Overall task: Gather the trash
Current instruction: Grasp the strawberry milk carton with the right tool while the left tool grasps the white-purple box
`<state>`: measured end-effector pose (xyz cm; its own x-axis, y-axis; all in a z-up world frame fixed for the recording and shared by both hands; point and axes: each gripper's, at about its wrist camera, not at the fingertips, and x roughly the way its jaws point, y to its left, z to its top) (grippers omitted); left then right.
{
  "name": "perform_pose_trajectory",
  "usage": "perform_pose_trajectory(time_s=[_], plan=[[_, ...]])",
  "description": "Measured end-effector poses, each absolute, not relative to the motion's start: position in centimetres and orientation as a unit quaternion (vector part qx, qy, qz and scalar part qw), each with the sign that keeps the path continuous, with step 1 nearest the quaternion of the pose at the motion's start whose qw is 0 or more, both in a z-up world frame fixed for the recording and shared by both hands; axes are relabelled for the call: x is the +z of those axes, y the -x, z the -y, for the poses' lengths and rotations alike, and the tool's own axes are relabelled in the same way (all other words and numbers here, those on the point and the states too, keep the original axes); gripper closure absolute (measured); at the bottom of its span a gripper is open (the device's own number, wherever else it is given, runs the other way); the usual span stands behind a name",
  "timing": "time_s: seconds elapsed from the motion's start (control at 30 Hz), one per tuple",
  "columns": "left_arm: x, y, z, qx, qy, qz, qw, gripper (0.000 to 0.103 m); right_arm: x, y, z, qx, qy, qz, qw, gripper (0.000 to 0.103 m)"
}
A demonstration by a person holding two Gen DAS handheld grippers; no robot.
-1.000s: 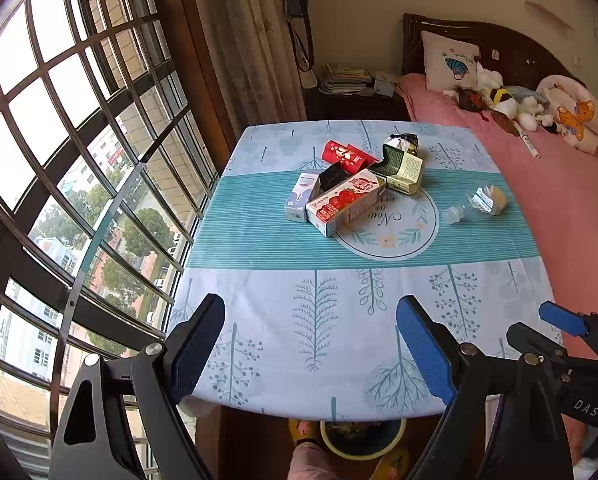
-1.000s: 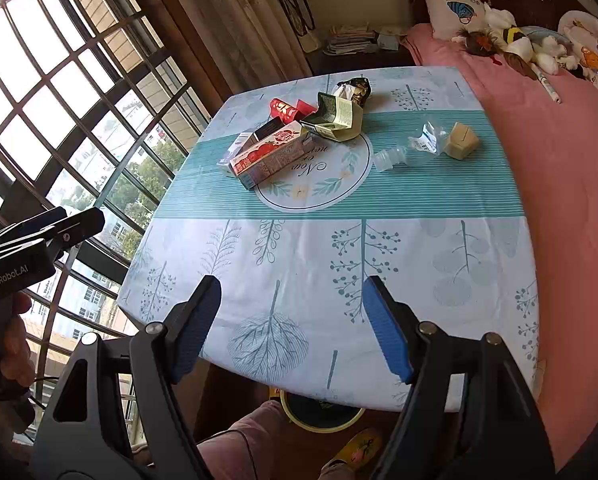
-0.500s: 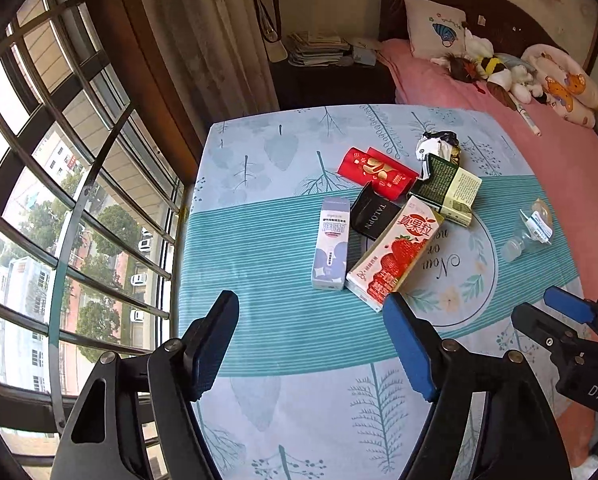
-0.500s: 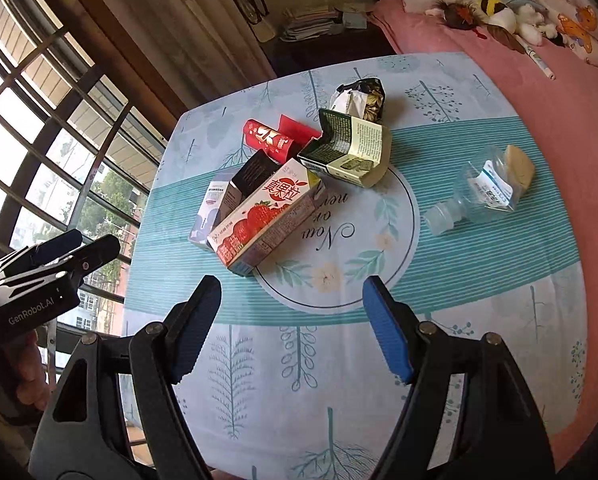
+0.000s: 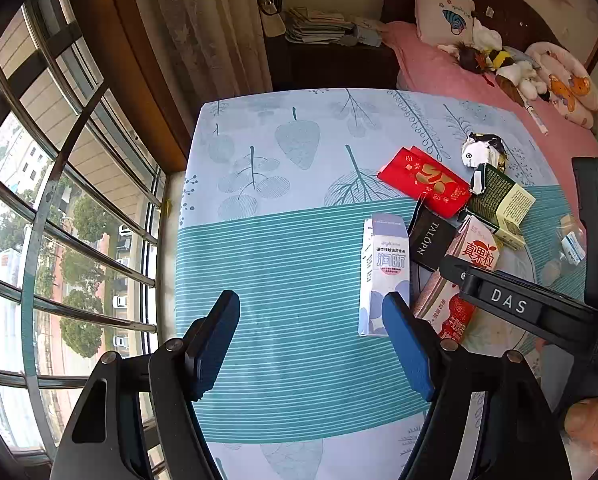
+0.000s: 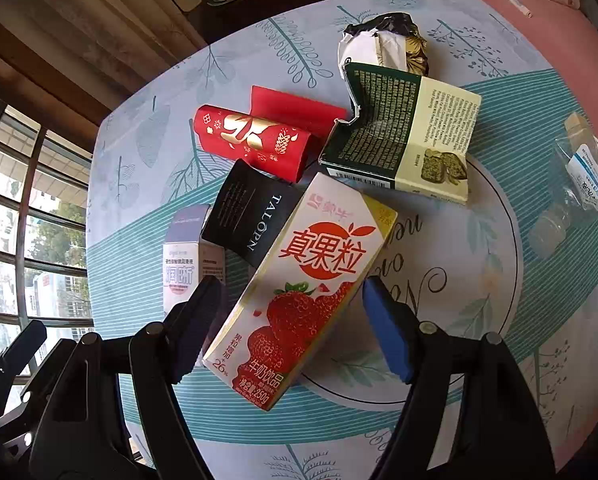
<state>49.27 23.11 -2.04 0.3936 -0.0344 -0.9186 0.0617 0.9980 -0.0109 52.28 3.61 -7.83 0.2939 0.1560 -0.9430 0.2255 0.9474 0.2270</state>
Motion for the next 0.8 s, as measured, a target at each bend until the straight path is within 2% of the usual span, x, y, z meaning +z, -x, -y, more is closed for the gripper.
perform_pose_trajectory(time_s=[0.13,0.47,0.8], plan=[[-3.0,-49.6,-23.2,-0.037,-0.009,-0.556,0.830,0.027,-9.4,-52.6,-4.3,-0.029,-0.157,-0.606,0.780,0.032],[-5.1,-51.3,-20.6,-0.070,-0.016,-0.573,0.817,0.027,-10.0,-49.9,-2.6,-0.024,-0.156,-0.612,0.775,0.046],[-9.2,-53.3,-16.6,-0.099,-0.045,-0.605,0.789,0.027,-10.1,-46.1,0.4,-0.036,-0.180,-0.604,0.776,0.048]])
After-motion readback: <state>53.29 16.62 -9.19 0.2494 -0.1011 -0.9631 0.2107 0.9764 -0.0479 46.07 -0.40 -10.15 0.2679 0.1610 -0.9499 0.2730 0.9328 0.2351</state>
